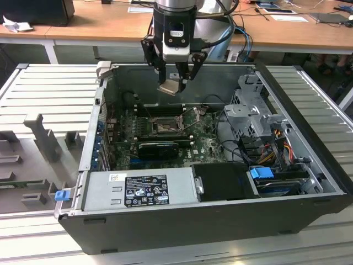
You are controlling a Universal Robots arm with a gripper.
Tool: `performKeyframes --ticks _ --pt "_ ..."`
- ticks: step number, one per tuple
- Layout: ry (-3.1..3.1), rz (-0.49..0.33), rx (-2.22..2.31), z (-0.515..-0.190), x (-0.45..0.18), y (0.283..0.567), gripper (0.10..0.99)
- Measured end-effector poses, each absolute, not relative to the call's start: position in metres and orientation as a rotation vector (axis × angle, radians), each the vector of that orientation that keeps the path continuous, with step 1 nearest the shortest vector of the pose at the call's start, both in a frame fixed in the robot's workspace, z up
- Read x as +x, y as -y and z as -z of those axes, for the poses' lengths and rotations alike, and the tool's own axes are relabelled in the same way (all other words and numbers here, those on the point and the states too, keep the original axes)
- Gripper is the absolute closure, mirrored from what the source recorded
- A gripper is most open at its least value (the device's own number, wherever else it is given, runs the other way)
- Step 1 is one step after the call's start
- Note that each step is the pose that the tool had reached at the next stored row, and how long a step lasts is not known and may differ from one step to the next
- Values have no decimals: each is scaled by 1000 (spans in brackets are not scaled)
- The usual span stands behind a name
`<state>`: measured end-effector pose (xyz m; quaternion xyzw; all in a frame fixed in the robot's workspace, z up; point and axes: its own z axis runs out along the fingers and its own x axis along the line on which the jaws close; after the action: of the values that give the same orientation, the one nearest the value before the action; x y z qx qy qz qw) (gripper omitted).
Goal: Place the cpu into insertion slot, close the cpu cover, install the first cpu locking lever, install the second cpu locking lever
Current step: 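Place the cpu into insertion slot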
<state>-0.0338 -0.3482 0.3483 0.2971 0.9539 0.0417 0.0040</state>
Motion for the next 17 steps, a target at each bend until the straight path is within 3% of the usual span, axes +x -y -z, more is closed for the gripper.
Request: performKeyframes --ticks 17 --pt "-2854 -128 1264 -347 -34 348 557"
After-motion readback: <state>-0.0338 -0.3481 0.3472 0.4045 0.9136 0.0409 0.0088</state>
